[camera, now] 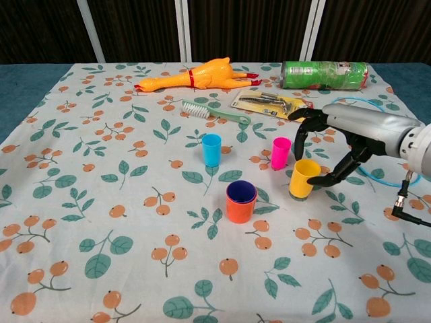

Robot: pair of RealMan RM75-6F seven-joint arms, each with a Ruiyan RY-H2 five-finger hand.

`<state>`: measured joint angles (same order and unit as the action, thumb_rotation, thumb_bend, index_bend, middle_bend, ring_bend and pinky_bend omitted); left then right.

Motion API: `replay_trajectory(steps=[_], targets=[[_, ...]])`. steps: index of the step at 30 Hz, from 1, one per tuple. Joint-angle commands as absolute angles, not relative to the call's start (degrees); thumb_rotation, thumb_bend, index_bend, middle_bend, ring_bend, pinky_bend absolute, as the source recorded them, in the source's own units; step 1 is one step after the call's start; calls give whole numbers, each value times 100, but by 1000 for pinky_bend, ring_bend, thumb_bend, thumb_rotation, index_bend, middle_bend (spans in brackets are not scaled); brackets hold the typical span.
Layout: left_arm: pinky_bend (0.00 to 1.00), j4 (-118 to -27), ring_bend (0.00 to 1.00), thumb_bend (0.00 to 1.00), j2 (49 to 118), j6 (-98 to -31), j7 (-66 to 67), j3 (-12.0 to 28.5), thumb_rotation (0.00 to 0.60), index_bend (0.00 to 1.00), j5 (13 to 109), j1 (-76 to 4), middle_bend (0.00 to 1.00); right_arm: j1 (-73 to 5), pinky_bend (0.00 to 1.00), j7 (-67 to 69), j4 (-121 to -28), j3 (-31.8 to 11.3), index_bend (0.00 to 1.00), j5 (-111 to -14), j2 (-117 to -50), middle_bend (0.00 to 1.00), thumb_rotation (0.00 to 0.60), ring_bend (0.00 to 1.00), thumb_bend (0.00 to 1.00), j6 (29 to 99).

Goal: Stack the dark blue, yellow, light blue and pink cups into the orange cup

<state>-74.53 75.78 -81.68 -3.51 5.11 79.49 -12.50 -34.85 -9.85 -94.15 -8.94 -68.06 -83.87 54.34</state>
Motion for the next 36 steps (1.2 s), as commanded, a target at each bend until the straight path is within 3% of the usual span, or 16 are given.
replay_trajectory(steps=[1, 16, 36], targets=[[0, -7448, 0, 145, 7581, -8159, -348, 521, 600, 122, 7947, -1246, 28, -3507, 138, -1008, -9655, -916, 509, -6892, -8252, 43, 600, 95, 321, 5478], [0, -7471, 0, 145, 7559, -8082, -295, 553, 600, 122, 7951, -1224, 24, -3730, 138, -1297, -10470, -1032, 510, -6812, -8193, 43, 600, 95, 321, 5519], [0, -7513, 0, 145, 7525, -8004, -232, 598, 600, 121, 7904, -1206, 20, -3972, 138, -1831, -10267, -1012, 510, -6537, -8939, 43, 600, 95, 321, 5718]])
